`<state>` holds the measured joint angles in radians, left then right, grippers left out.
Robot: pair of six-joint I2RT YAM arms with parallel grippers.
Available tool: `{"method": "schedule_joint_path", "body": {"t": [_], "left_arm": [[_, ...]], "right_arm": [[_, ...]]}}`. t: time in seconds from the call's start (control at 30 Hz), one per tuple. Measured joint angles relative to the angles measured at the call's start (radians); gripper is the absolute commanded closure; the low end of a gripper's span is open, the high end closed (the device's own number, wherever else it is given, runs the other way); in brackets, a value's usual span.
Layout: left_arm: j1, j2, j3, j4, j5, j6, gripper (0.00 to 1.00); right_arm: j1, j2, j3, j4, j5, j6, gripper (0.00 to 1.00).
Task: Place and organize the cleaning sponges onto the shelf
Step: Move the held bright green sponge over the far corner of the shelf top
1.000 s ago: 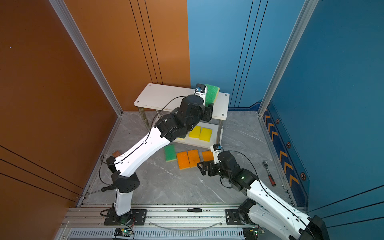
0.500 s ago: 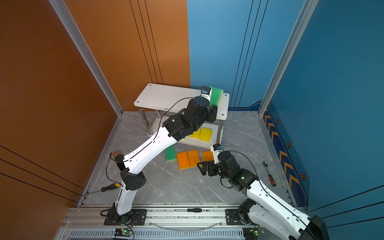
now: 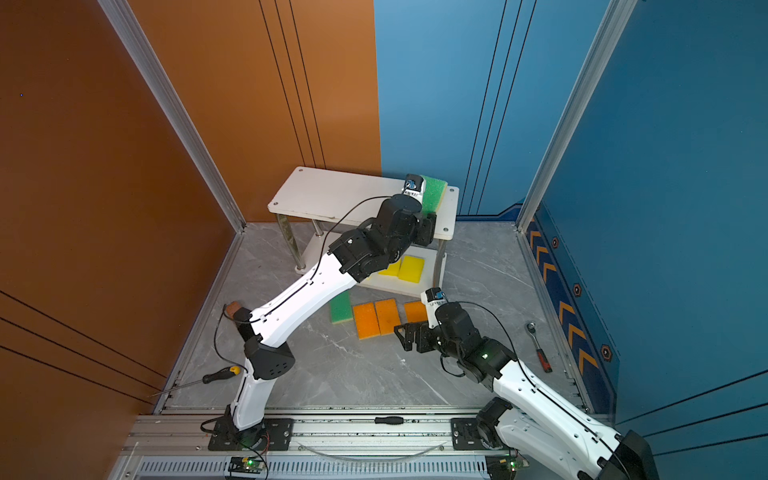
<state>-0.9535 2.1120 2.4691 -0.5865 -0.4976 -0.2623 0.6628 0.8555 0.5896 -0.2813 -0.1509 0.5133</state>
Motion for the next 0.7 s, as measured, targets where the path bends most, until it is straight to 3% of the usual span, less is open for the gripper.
{"method": "schedule_joint_path", "body": {"t": [0.7], "left_arm": [[0.006, 0.011, 0.0, 0.0, -0.022, 0.003, 0.33]], "right_arm": [[-0.001, 0.0, 0.0, 0.0, 0.0, 0.0, 0.0]]}}
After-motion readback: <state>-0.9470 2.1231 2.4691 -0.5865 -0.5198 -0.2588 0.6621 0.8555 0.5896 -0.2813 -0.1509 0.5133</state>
